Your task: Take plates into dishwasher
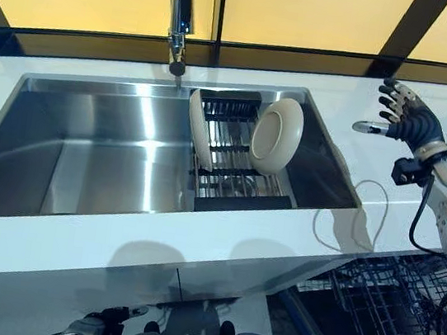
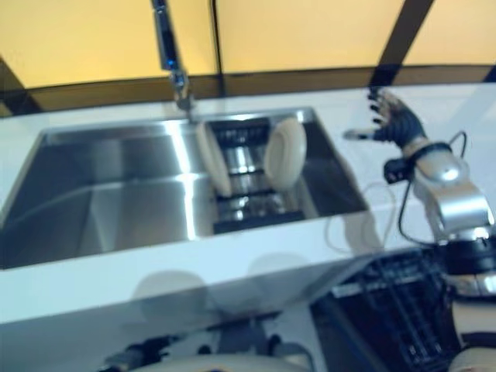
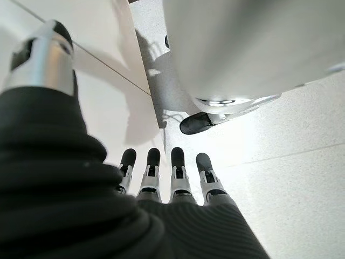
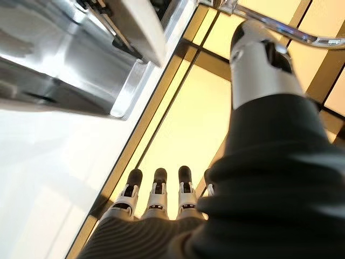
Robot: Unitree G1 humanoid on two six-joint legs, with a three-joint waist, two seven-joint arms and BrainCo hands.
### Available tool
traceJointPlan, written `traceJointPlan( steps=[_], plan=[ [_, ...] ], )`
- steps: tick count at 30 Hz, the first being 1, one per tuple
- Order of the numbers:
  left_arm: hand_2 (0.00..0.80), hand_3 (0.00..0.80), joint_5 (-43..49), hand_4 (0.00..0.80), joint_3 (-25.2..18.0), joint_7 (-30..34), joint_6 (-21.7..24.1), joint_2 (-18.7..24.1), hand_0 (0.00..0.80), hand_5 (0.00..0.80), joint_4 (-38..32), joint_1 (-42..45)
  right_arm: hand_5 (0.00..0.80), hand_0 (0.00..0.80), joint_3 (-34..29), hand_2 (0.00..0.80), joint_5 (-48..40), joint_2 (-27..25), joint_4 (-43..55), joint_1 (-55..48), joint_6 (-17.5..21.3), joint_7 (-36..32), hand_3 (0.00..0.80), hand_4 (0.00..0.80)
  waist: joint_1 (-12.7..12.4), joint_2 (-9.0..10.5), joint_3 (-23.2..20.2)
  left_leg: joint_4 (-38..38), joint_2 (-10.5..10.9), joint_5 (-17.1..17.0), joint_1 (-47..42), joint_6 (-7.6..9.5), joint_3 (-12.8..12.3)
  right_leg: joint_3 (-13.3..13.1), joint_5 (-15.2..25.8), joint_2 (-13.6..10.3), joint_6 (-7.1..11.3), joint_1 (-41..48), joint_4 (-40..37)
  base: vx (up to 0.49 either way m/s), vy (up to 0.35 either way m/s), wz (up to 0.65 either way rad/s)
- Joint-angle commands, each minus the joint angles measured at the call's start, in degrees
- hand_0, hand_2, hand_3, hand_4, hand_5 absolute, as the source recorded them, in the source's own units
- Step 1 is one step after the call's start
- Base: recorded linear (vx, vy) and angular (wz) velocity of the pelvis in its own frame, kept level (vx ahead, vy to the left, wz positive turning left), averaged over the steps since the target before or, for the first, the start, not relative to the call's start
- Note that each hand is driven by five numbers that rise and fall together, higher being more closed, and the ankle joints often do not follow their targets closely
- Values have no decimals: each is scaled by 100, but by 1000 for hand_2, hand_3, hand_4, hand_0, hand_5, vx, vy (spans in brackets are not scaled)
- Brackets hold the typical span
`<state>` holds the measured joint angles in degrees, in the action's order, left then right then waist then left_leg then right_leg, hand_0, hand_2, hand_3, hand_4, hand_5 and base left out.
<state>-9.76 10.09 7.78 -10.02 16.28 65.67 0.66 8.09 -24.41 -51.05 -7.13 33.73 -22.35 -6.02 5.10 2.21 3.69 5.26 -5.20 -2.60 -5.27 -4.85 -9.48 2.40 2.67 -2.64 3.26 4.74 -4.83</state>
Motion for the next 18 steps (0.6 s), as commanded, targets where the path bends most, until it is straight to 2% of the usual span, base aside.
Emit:
traceJointPlan(
  steps=[1, 9, 18],
  plan=[
    [0, 0, 59, 0, 456, -4, -69, 206, 0, 0, 149, -384, 0, 0, 286, 0, -96, -219, -351, 904, -245, 32, 0, 0, -282, 184, -104, -131, 290, 431, 4, 361, 59, 488, -261, -292, 414, -226, 503, 5, -6, 7],
    [0, 0, 74, 0, 571, 40, -155, 237, 0, 0, 106, -452, 0, 0, 884, 0, -536, 53, -799, 1541, -846, -88, 0, 0, -395, 222, -138, -131, 281, 417, 20, 345, 104, 509, -264, -304, 413, -203, 482, 5, -1, 4],
    [0, 0, 31, 0, 636, 19, -136, 225, 0, 0, 110, -444, 0, 0, 1133, 0, -577, 317, -1368, 1690, -1117, -289, 0, 0, -502, 256, -129, -135, 272, 418, 21, 332, 134, 538, -276, -310, 403, -158, 467, 9, -1, 4]
  ],
)
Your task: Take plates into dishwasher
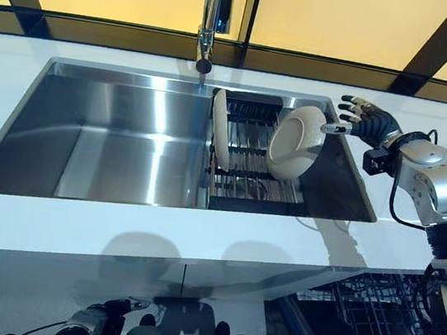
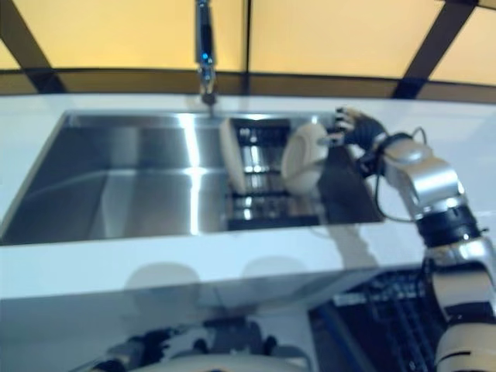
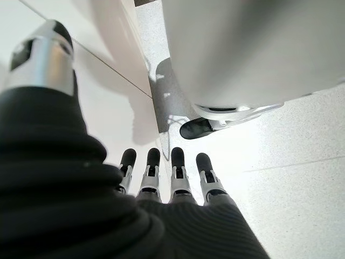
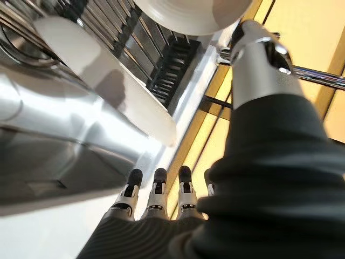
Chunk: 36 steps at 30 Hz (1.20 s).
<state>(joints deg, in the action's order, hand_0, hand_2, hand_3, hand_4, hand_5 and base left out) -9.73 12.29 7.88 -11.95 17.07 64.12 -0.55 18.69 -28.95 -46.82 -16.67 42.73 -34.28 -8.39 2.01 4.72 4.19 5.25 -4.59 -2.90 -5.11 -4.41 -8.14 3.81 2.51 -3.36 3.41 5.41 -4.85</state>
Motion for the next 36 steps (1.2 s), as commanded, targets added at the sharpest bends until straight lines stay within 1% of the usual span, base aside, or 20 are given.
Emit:
traceJointPlan(
  steps=[1, 3, 7, 20, 28, 36],
  plan=[
    [0, 0, 32, 0, 424, 11, 66, 153, 0, 0, 266, -319, 0, 0, 65, 0, -148, -100, -484, 773, 67, -80, 0, 0, -199, 9, -180, -134, 208, 449, 10, 287, 3, 400, -260, -239, 390, -225, 469, 13, -9, 8],
    [0, 0, 49, 0, 440, 1, 56, 166, 0, 0, 236, -315, 0, 0, 56, 0, -249, -104, -596, 754, 0, -102, 0, 0, -211, 22, -176, -136, 204, 449, 18, 287, 4, 398, -264, -238, 390, -231, 478, 7, -18, 8],
    [0, 0, 105, 0, 456, 13, 78, 210, 0, 0, 192, -288, 0, 0, 26, 0, -392, -164, -794, 729, -9, -177, 0, 0, -218, 44, -157, -142, 199, 451, 16, 282, -2, 396, -262, -240, 392, -238, 487, 2, -6, 1],
    [0, 0, 124, 0, 499, 8, 80, 240, 0, 0, 98, -248, 0, 0, -55, 0, -317, -317, -1077, 709, -81, -319, 0, 0, -189, 19, -129, -160, 203, 472, -3, 279, -23, 347, -272, -240, 390, -242, 499, 0, 0, 0],
    [0, 0, 99, 0, 508, 19, 61, 225, 0, 0, 84, -248, 0, 0, 4, 0, -430, -232, -1118, 641, -145, -527, 0, 0, -195, 15, -115, -158, 201, 471, -15, 271, -16, 359, -274, -239, 380, -221, 481, 0, 0, 0],
    [0, 0, 91, 0, 520, 30, 82, 239, 0, 0, 83, -223, 0, 0, 45, 0, -566, -94, -1258, 598, -184, -586, 0, 0, -246, 15, -108, -150, 188, 461, -8, 250, 4, 406, -280, -247, 385, -193, 461, 2, 0, 1]
  ],
)
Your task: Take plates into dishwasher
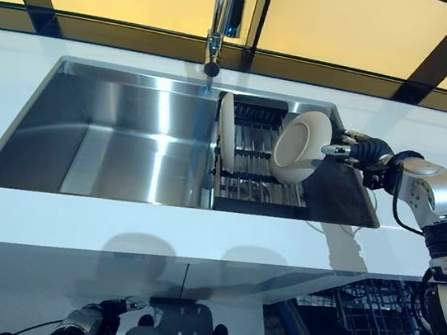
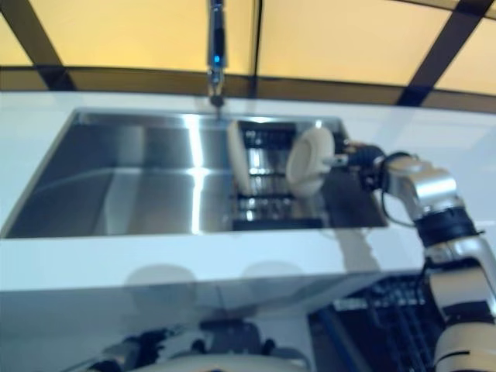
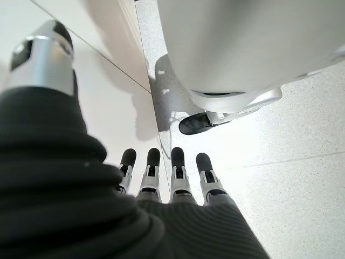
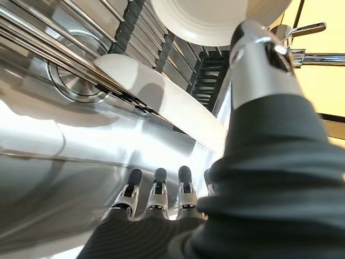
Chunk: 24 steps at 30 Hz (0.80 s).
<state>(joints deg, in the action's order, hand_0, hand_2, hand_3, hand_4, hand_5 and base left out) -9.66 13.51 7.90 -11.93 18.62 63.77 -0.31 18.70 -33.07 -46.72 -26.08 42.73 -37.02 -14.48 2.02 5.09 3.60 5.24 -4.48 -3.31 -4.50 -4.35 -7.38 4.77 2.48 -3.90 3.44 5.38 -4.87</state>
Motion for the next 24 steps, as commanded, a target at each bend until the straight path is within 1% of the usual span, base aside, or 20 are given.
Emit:
traceJointPlan(
  steps=[1, 12, 24],
  plan=[
    [0, 0, 86, 0, 400, 24, 80, 83, 0, 0, 116, -249, 0, 0, 50, 0, -151, -91, -338, 610, 79, 13, 0, 0, -256, -22, -45, -150, 175, 499, -64, 242, -68, 314, -279, -194, 382, -189, 464, 2, -1, 5],
    [0, 0, -25, 0, 431, 3, 111, 63, 0, 0, 125, -249, 0, 0, 169, 0, -273, 89, -548, 717, -94, -67, 0, 0, -319, -36, -24, -157, 183, 496, -61, 239, -30, 354, -295, -224, 375, -179, 485, 0, 1, 1],
    [0, 0, -146, 0, 474, -31, 132, 33, 0, 0, 106, -222, 0, 0, 295, 0, -394, 291, -1089, 1007, -242, -58, 0, 0, -488, -38, -21, -147, 173, 474, -49, 211, 61, 480, -306, -239, 360, -113, 454, 9, 10, 3]
  ],
)
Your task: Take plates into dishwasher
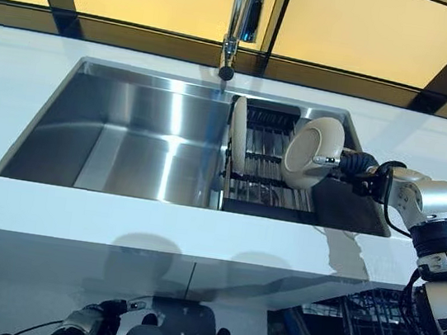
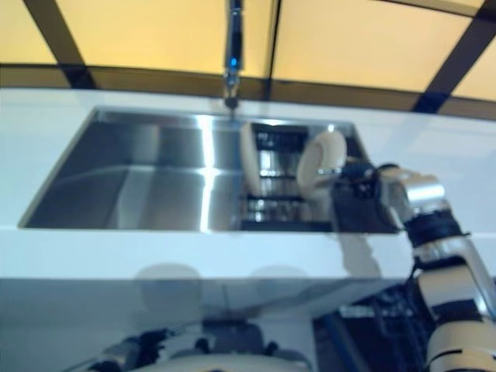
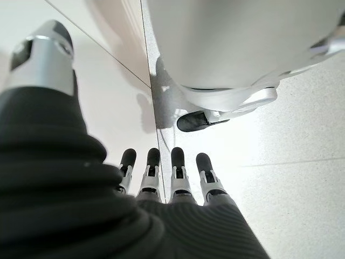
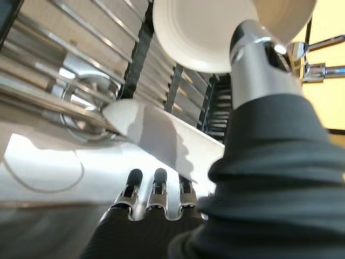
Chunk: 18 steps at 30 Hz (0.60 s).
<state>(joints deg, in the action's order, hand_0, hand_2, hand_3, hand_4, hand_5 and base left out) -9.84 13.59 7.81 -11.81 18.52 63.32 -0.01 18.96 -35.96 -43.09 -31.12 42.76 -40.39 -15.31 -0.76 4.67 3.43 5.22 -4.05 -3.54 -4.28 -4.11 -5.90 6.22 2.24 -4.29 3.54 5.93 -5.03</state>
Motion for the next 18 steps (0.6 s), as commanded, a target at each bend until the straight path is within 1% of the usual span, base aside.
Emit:
traceJointPlan(
  steps=[1, 5, 6, 7, 8, 9, 10, 12, 13, 15, 18],
  plan=[
    [0, 0, -133, 0, 471, -18, 114, 39, 0, 0, 146, -246, 0, 0, 271, 0, -68, -71, -627, 1039, 83, 39, 0, 0, -222, 2, -4, -143, 128, 494, -73, 183, -79, 348, -282, -201, 350, -162, 468, 25, 16, 4],
    [0, 0, -219, 0, 515, -54, 129, 9, 0, 0, 173, -216, 0, 0, 328, 0, 163, -54, -843, 1198, 15, 103, 0, 0, -272, 5, -14, -135, 123, 476, -59, 168, -60, 387, -277, -203, 347, -134, 436, 25, 18, 9],
    [0, 0, -246, 0, 526, -66, 143, -7, 0, 0, 185, -205, 132, 132, 346, 132, 208, -57, -912, 1245, 6, 208, 132, 132, -285, 6, -11, -133, 122, 470, -54, 163, -48, 394, -273, -202, 343, -129, 427, 21, 20, 3],
    [0, 0, -273, 0, 531, -82, 145, -20, 0, 0, 195, -200, 220, 220, 361, 220, 291, -62, -984, 1286, 31, 266, 220, 220, -296, 8, -13, -130, 122, 466, -51, 161, -43, 400, -270, -200, 342, -122, 417, 23, 21, 5],
    [0, 0, -302, 0, 537, -93, 148, -32, 0, 0, 203, -196, 502, 502, 376, 502, 325, -69, -1045, 1330, 43, 335, 502, 502, -303, 7, -14, -128, 121, 463, -49, 158, -40, 405, -269, -199, 340, -117, 409, 27, 25, 5],
    [0, 0, -342, 0, 547, -120, 159, -48, 0, 0, 212, -182, 762, 762, 387, 762, 396, -84, -1096, 1379, 57, 415, 762, 762, -309, 3, -15, -127, 118, 457, -47, 153, -36, 411, -269, -199, 336, -114, 406, 25, 28, 5],
    [0, 0, -372, 0, 556, -142, 160, -60, 0, 0, 213, -170, 800, 800, 388, 800, 459, -106, -1137, 1423, 67, 476, 800, 800, -318, 4, -17, -124, 116, 453, -44, 148, -34, 418, -266, -199, 335, -107, 395, 22, 30, 5],
    [0, 0, -406, 0, 574, -153, 169, -79, 0, 0, 229, -154, 800, 800, 401, 800, 545, -142, -1235, 1550, 115, 737, 800, 800, -337, 2, -21, -123, 113, 449, -39, 142, -36, 430, -265, -201, 331, -92, 374, 10, 22, 5],
    [0, 0, -406, 0, 574, -153, 170, -79, 0, 0, 230, -154, 800, 800, 403, 800, 559, -144, -1243, 1556, 125, 743, 800, 800, -338, 1, -21, -123, 113, 449, -39, 142, -35, 430, -265, -201, 330, -91, 374, -3, 16, 4],
    [0, 0, -403, 0, 587, -157, 158, -78, 0, 0, 196, -156, 800, 800, 409, 800, 858, -215, -1253, 1637, 214, 798, 800, 800, -351, -6, -15, -133, 111, 448, -23, 142, -29, 435, -274, -210, 330, -100, 386, 0, 0, 0],
    [0, 0, -364, 0, 622, -153, 148, -68, 0, 0, 120, -180, 800, 800, 456, 800, 901, -329, -1233, 1706, 292, 819, 800, 800, -345, -7, 3, -140, 112, 453, -27, 148, -26, 426, -276, -221, 332, -109, 407, -30, 7, 3]
  ],
)
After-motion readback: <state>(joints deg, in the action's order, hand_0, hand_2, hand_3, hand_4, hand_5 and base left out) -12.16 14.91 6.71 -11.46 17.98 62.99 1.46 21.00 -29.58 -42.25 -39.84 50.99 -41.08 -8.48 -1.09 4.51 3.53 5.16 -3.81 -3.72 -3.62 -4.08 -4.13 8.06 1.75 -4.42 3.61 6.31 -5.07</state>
